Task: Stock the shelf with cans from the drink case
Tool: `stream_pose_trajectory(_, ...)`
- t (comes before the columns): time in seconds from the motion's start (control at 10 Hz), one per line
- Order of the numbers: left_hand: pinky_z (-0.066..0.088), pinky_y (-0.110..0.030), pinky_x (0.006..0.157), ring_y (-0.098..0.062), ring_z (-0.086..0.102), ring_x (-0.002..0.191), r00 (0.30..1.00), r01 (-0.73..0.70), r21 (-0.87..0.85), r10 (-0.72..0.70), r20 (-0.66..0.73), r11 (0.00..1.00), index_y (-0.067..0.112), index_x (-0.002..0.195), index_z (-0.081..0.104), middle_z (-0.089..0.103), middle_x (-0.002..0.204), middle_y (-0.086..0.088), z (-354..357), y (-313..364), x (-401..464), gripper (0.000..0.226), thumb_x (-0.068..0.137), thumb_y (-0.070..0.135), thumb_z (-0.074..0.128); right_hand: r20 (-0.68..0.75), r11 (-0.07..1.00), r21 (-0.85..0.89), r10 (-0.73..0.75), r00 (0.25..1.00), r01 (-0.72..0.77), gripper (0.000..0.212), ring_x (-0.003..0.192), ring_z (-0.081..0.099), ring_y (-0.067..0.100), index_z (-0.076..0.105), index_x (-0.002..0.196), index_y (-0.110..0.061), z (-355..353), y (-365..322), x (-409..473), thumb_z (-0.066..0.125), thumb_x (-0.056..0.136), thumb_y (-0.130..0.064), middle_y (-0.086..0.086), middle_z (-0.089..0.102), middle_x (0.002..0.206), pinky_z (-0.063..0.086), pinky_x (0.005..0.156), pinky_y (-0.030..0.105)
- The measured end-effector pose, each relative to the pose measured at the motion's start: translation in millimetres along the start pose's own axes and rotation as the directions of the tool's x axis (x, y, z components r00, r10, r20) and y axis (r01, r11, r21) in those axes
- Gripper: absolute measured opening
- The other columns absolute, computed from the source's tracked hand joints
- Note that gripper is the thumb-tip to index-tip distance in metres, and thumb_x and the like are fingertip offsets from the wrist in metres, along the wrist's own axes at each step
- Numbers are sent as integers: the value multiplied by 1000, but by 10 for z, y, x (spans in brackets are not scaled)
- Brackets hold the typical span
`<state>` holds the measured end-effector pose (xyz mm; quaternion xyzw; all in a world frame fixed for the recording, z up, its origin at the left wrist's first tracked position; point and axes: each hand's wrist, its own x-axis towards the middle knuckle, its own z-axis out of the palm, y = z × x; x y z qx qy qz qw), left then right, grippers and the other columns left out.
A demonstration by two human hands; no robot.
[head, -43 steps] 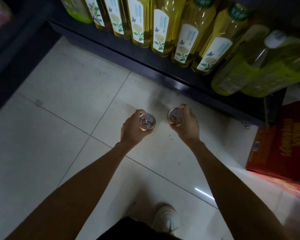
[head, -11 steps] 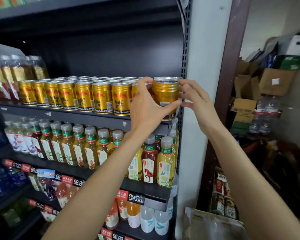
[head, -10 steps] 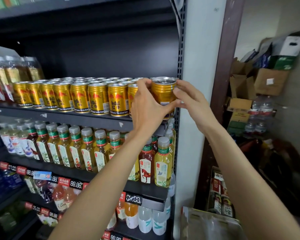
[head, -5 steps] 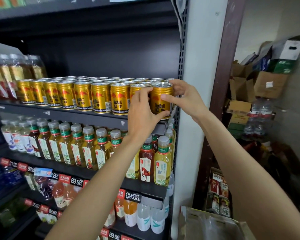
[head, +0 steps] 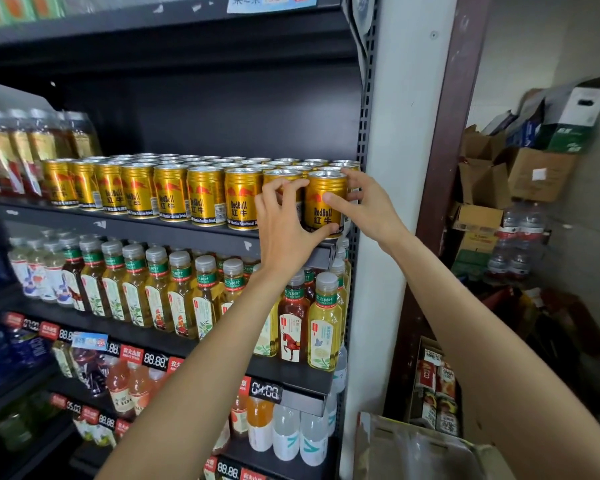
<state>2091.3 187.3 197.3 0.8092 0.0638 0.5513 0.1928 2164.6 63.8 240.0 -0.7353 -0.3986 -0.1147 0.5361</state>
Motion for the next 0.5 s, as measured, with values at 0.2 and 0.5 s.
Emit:
stream_pose_trajectory(0.2,34,-20,89,-14,35,121,999,30,-131,-25,41,991,20,127,48,41,131,-3,-142,53,-73,56,77,26,73,-92,999,-42,-20,996,16,66,119,51,22,36,141,-15,83,-32,-67,67,85,-32,9,48,133,46,99,37)
stream_pose_trajectory(0.5,46,-32,91,-2,60,95,972,137,-395,-201,-124,908,25,107,56,69,92,12,-717,42,-289,17,90,25,55,-468,919,-248,-390,793,306,28,107,49,16,58,114,-14,419,-282,-633,54,90,-27,3,60,114,42,91,32)
